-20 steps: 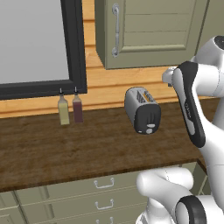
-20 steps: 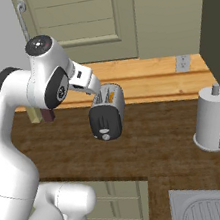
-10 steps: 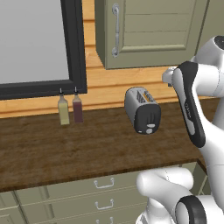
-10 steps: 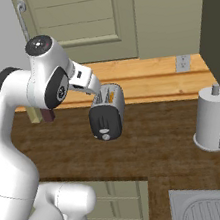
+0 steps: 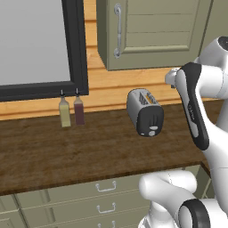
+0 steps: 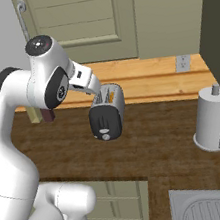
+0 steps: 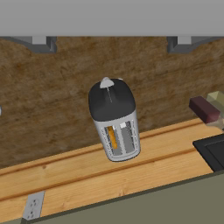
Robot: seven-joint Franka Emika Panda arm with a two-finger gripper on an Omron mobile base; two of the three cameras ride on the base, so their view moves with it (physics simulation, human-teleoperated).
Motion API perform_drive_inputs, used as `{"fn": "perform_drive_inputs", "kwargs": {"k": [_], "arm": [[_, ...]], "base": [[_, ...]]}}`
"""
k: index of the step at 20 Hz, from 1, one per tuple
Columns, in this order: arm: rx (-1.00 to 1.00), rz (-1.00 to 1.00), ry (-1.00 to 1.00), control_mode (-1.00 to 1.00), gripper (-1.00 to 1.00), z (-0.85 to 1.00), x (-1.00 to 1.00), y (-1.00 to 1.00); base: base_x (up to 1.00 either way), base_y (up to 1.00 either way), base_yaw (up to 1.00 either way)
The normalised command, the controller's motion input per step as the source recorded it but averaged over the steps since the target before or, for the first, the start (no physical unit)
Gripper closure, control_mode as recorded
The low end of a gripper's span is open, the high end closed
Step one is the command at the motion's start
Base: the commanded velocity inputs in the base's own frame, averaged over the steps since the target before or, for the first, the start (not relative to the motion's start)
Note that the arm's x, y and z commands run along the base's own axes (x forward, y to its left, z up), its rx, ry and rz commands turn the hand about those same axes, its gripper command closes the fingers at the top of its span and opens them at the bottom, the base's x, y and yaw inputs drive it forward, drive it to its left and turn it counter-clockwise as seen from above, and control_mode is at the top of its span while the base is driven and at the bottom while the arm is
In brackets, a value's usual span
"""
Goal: Start the toaster. Once the lever pops up, take the bread to the plate on the dining counter.
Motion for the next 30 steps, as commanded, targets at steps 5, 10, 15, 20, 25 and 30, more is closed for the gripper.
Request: {"fn": "perform_drive_inputs", "kwargs": {"k": [5,10,15,20,25,30], "arm": [[0.00,0.00,0.00,-1.00,-1.00,0.00,0.00,0.00],[0.00,0.00,0.00,-1.00,-1.00,0.00,0.00,0.00],[0.00,0.00,0.00,-1.00,-1.00,0.00,0.00,0.00],[0.00,0.00,0.00,-1.00,-1.00,0.00,0.00,0.00],[0.00,0.00,0.00,-1.00,-1.00,0.00,0.00,0.00],[0.00,0.00,0.00,-1.00,-1.00,0.00,0.00,0.00]], "base": [[0.00,0.00,0.00],[0.00,0.00,0.00],[0.00,0.00,0.00],[0.00,0.00,0.00],[0.00,0.00,0.00],[0.00,0.00,0.00]]}}
